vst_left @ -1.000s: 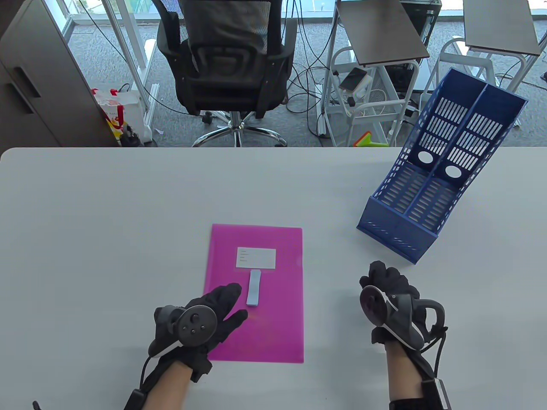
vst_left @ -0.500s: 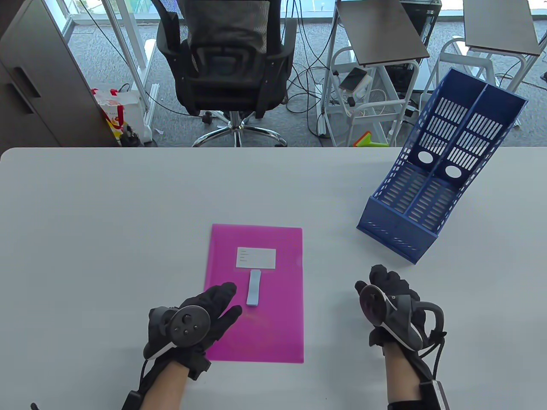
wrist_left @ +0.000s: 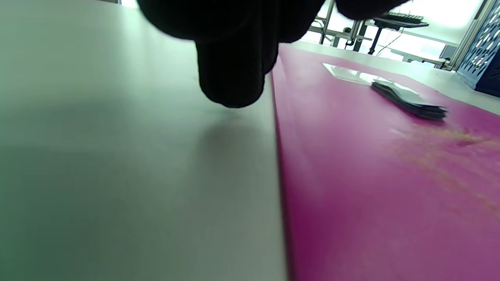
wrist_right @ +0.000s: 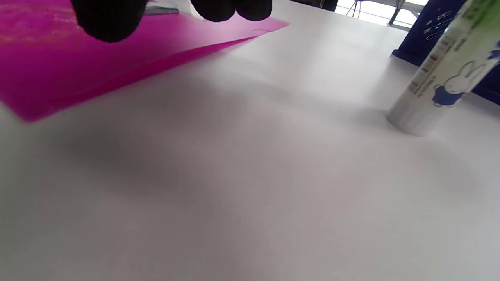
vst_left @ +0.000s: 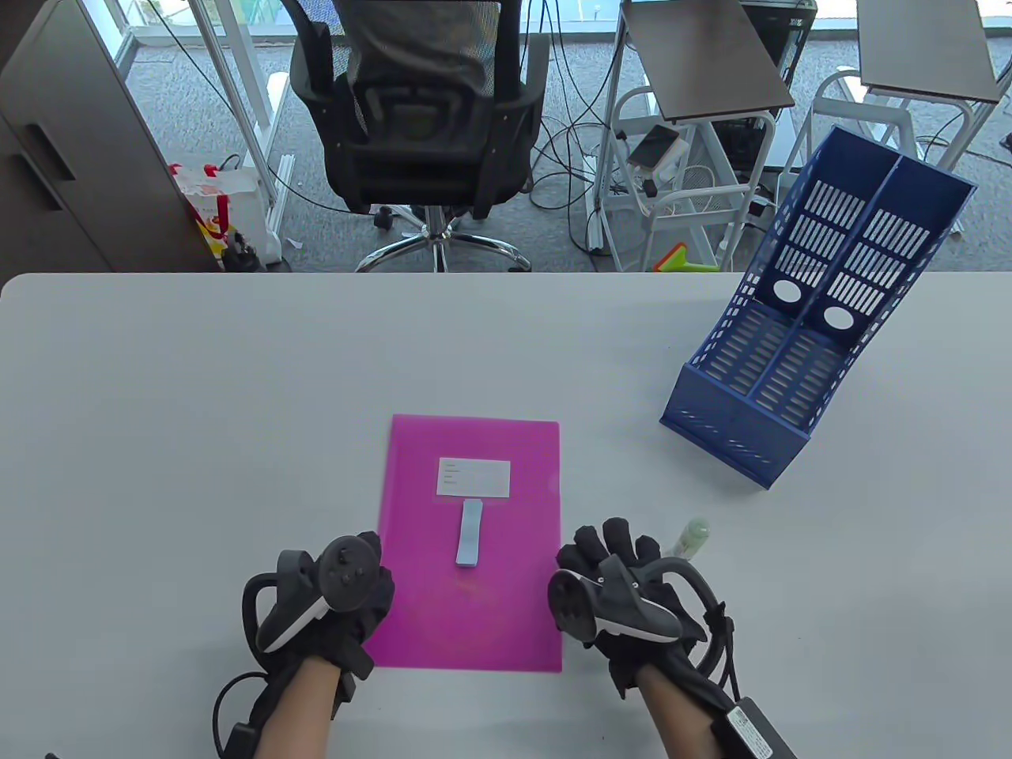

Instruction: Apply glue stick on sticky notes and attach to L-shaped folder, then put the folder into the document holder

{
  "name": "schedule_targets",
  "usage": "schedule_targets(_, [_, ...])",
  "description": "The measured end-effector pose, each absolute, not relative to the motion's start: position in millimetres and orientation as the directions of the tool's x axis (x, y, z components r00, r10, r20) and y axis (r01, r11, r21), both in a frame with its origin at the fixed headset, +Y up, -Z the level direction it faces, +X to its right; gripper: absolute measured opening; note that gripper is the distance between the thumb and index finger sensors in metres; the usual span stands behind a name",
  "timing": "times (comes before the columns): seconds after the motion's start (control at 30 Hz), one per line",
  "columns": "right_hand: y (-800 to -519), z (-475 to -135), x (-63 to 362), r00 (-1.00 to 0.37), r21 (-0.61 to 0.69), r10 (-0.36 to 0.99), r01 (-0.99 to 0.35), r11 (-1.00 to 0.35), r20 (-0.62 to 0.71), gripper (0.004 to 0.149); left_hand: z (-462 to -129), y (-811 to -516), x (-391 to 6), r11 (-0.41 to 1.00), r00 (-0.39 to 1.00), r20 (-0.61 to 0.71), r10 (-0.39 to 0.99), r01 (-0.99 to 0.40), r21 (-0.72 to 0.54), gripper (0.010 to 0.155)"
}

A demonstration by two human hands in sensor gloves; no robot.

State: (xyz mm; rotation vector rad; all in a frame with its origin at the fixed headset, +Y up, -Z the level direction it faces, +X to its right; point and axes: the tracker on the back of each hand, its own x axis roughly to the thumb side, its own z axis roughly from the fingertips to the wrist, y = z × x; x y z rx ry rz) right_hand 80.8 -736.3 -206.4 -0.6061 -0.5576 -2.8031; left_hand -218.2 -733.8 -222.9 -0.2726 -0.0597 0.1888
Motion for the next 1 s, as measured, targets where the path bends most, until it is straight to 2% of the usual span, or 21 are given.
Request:
schedule_targets(0.07, [-744,-206,78,-0.877,0.334,-0.14,0.316,-0.888,0.459,0.077,-224,-739,-221,0.904,0.965,-0.012,0.263,-0.25,-0.347,0.057])
schedule_targets(0.17, [-755,-206,78,-0.884,0.391,-0.12,0.318,-0.864,0.452,0.078,-223,-744,-223,0.858,0.932,-0.082,0.353,-0.357,-0.369,0.061])
schedule_targets(0.27, [-758,-208,78,-0.897,0.39,-0.075,0.263,-0.882,0.435,0.079,-221,-745,-222,0.835,0.927,-0.11,0.359,-0.371,-0.407,0.066])
schedule_targets(0.37, [-759,-206,78,-0.897,0.391,-0.079,0.266,-0.881,0.434,0.078,-221,-745,-223,0.816,0.912,-0.131,0.388,-0.406,-0.411,0.069])
schedule_targets(0.53, [-760,-205,77,-0.901,0.388,-0.079,0.261,-0.884,0.427,0.078,-220,-752,-238,0.694,0.793,-0.25,0.555,-0.608,-0.386,0.069])
schedule_targets(0.67, [-760,-206,77,-0.903,0.391,-0.078,0.26,-0.883,0.423,0.078,-216,-763,-248,0.503,0.615,-0.371,0.696,-0.786,-0.359,0.071])
schedule_targets(0.9, [-761,-206,77,-0.906,0.399,-0.072,0.253,-0.881,0.417,0.078,-217,-770,-254,0.527,0.615,-0.418,0.669,-0.789,-0.316,0.072])
schedule_targets(1.0, [-760,-206,79,-0.909,0.406,-0.066,0.247,-0.88,0.411,0.077,-221,-774,-255,0.499,0.614,-0.414,0.672,-0.788,-0.36,0.073])
